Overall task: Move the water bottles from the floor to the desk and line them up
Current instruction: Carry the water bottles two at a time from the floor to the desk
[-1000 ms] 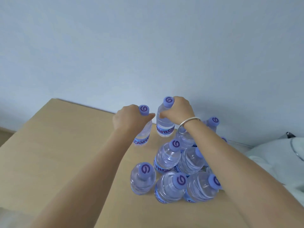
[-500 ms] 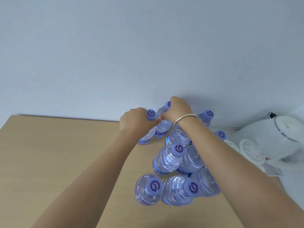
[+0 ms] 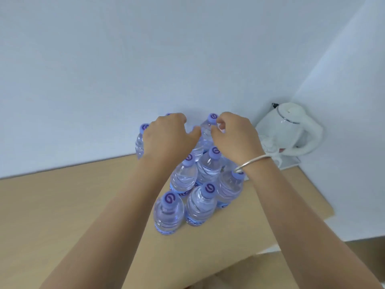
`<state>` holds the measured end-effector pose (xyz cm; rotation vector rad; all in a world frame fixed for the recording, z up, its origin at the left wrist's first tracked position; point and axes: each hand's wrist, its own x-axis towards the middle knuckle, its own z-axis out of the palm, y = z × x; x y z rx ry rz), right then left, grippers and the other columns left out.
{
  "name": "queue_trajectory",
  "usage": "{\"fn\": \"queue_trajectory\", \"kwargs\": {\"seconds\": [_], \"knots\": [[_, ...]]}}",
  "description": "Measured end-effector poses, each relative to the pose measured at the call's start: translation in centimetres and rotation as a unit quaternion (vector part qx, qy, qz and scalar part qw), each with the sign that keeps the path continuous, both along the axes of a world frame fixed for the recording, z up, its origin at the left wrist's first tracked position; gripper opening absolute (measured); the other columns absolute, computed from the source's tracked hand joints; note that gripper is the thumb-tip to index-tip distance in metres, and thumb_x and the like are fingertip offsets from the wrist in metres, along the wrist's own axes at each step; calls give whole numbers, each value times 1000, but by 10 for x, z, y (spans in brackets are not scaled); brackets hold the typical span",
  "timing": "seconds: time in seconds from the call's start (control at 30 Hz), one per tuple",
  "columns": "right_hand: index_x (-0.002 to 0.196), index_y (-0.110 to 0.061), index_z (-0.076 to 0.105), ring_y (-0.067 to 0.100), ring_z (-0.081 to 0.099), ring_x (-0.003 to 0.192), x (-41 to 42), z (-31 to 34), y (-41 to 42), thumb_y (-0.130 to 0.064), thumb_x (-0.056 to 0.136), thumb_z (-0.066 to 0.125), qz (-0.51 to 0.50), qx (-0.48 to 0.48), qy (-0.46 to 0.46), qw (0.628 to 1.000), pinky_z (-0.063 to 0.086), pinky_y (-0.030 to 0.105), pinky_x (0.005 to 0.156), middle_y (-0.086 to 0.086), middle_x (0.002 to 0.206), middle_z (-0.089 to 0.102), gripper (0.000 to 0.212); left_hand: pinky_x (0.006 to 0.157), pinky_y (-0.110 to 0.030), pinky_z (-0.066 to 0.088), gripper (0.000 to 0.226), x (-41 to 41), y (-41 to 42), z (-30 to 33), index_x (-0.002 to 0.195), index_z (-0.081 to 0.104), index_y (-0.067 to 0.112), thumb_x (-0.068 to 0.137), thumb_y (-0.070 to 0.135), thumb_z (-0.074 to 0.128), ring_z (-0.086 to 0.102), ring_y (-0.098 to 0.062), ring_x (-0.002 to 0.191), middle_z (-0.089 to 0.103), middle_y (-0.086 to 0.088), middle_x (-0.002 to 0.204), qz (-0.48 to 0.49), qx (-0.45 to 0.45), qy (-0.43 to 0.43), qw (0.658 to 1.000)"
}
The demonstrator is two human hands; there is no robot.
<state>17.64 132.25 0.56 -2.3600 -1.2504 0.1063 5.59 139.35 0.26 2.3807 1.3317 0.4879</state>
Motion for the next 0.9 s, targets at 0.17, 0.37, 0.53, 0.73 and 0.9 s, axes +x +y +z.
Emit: {"fn": "queue_trajectory", "kwargs": {"seconds": [0.17,0.37,0.53,0.73,0.9], "knots": [[104,-10,65,26,62,96,19,3,-97,-16,89,54,-97,111,18,989,46,38,86,6,99,70,20,85,-35,47,34,36,-73,11,115,63,23,91,43,49,60,-24,104,69,0,106,-213,45,6,976],[108,-14,64,25,59,98,53,-16,-239,-9,89,45,-199,71,43,977,47,37,86,5,105,68,27,88,-30,44,37,99,-185,1,123,57,26,92,45,49,58,-14,108,66,10,113,-370,38,57,927],[114,-18,60,23,59,99,82,-29,-385,-13,93,39,-282,12,58,957,47,32,85,2,110,66,30,91,-27,43,40,154,-305,-14,126,55,27,91,46,50,58,-9,108,65,13,114,-435,-10,64,898],[113,-18,60,20,59,92,103,-45,-539,-14,90,42,-379,2,83,922,45,27,77,-1,102,66,29,83,-21,39,38,208,-432,-42,123,55,28,90,47,51,58,-8,104,62,14,115,-489,-48,112,864],[102,-14,61,21,60,84,117,-61,-628,-11,90,42,-453,19,122,883,52,35,78,0,87,63,23,82,-22,39,36,253,-505,-55,120,58,26,91,47,51,57,-10,102,63,15,109,-538,-48,130,832]]}}
